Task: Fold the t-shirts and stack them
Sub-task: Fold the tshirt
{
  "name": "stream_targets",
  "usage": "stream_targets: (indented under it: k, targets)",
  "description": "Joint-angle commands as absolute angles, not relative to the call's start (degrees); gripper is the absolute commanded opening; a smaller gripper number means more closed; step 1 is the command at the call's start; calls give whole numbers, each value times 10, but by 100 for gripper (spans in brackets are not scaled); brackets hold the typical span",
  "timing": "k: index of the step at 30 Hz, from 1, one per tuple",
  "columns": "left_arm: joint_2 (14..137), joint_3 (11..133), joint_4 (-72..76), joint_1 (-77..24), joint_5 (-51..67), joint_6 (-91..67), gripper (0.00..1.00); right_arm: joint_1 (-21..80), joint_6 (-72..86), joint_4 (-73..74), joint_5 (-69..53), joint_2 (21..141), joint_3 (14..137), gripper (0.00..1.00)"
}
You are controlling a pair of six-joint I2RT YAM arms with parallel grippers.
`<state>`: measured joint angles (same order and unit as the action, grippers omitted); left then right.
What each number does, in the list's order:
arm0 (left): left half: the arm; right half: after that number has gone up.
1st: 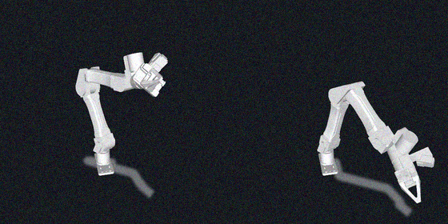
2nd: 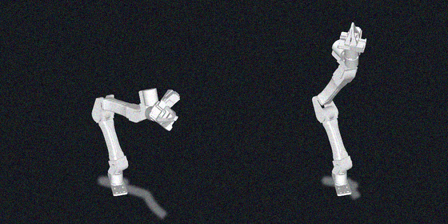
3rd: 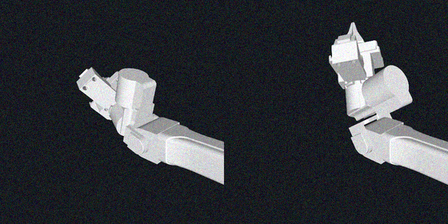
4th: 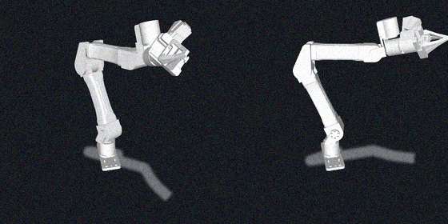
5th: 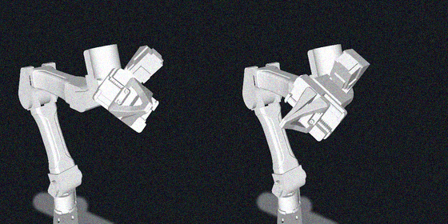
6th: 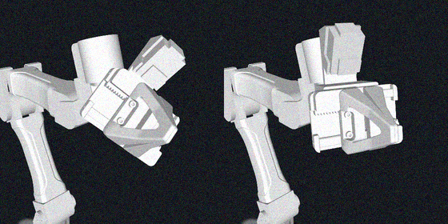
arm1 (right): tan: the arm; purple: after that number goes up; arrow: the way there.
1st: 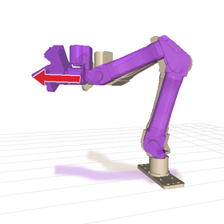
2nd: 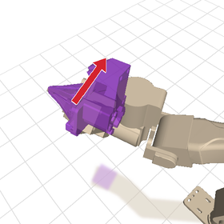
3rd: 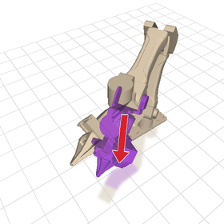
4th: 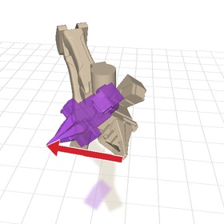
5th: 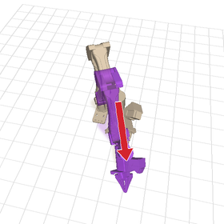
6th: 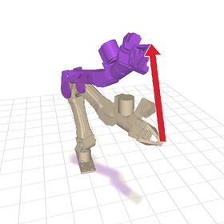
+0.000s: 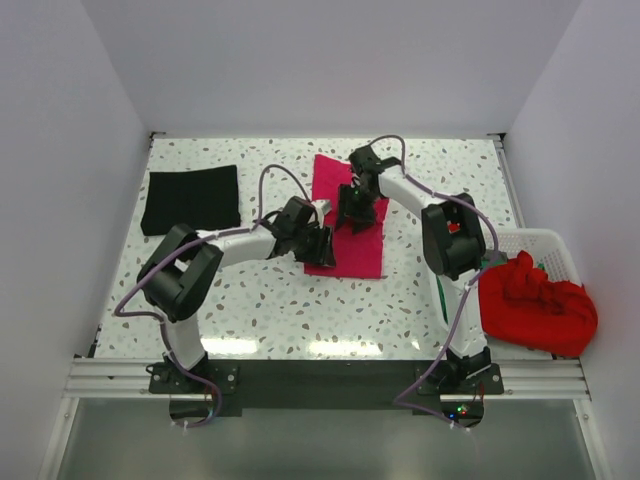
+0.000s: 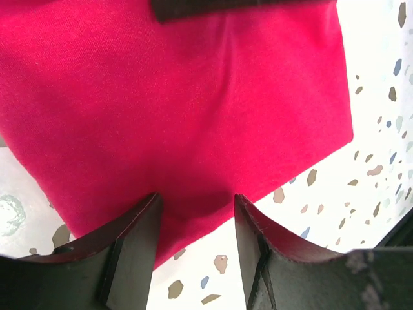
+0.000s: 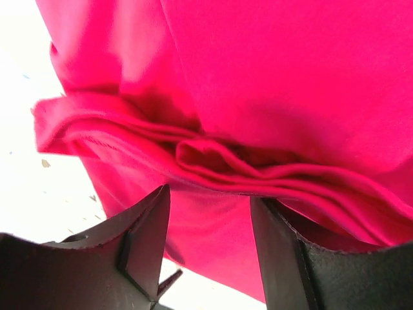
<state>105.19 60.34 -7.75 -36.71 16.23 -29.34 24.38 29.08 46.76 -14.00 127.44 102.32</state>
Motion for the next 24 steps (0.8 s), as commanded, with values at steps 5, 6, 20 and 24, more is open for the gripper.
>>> stream_targets:
  k: [5, 6, 20, 24]
  targets:
    - [1037, 539, -70, -373, 148, -278, 53, 236, 310, 446, -20, 1291, 1114, 56]
    - [1033, 534, -71, -374, 147, -277, 53, 230, 318, 442, -8, 1301, 1136, 56]
    - [974, 548, -100, -380, 123, -281, 54, 192, 324, 455, -13, 1272, 1217, 59]
    - [938, 570, -112, -380, 107, -295, 54, 190, 291, 444, -36, 1204, 1135, 61]
